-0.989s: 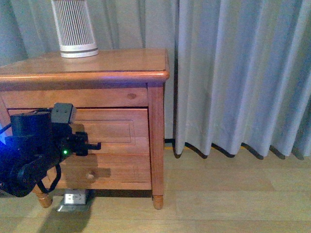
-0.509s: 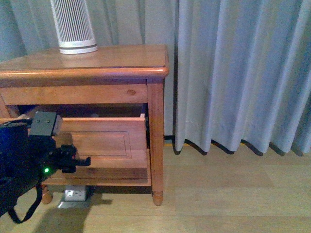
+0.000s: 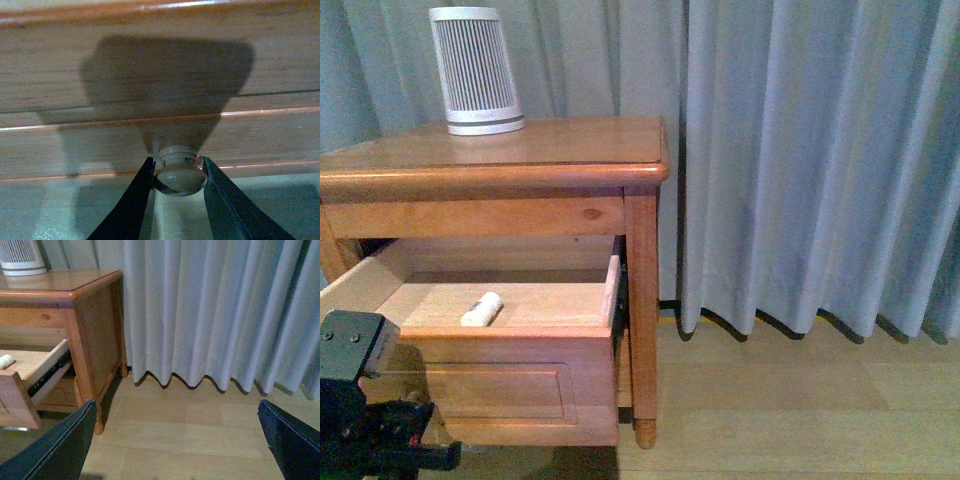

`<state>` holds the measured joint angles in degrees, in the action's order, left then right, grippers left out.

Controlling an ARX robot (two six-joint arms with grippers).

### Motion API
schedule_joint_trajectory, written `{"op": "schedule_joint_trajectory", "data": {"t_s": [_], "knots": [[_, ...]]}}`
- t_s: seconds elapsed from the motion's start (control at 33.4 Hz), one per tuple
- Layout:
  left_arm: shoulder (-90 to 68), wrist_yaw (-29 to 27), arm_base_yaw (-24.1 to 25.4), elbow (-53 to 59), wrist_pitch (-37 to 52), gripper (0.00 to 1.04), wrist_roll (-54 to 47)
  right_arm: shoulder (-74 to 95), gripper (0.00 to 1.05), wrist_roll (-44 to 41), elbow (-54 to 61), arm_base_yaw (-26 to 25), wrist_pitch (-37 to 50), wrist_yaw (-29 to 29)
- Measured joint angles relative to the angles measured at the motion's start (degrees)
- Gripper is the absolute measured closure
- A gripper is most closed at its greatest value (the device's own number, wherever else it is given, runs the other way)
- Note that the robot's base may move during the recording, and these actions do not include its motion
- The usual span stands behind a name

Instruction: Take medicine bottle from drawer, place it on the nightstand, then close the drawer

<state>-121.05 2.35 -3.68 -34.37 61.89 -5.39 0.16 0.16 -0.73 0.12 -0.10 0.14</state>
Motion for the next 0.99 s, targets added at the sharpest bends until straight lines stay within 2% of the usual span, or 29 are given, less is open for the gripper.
{"op": "schedule_joint_trajectory", "data": {"t_s": [0.15, 0.33, 0.54, 0.66, 0.99], "knots": [[2.03, -0.13, -0.26, 1.84, -1.64, 0.8, -0.24, 0.0, 0.07, 0.0, 0.0, 0.0, 0.0, 0.0], [4.94, 1.27, -0.83, 2.6, -3.98, 0.43, -0.87, 0.0, 0.07, 0.02, 0.0, 0.0, 0.0, 0.0], [9.88, 1.07, -0.66, 4.02, -7.52, 0.06, -0.7, 0.0, 0.07, 0.0, 0.0, 0.0, 0.0, 0.0], [18.03, 2.21, 0.2, 6.23, -10.99, 0.07, 0.07, 0.0, 0.07, 0.0, 0.0, 0.0, 0.0, 0.0], [56.19, 5.6, 2.67, 10.25, -33.94, 0.07, 3.83, 0.0, 0.07, 0.0, 0.0, 0.0, 0.0, 0.0]]}}
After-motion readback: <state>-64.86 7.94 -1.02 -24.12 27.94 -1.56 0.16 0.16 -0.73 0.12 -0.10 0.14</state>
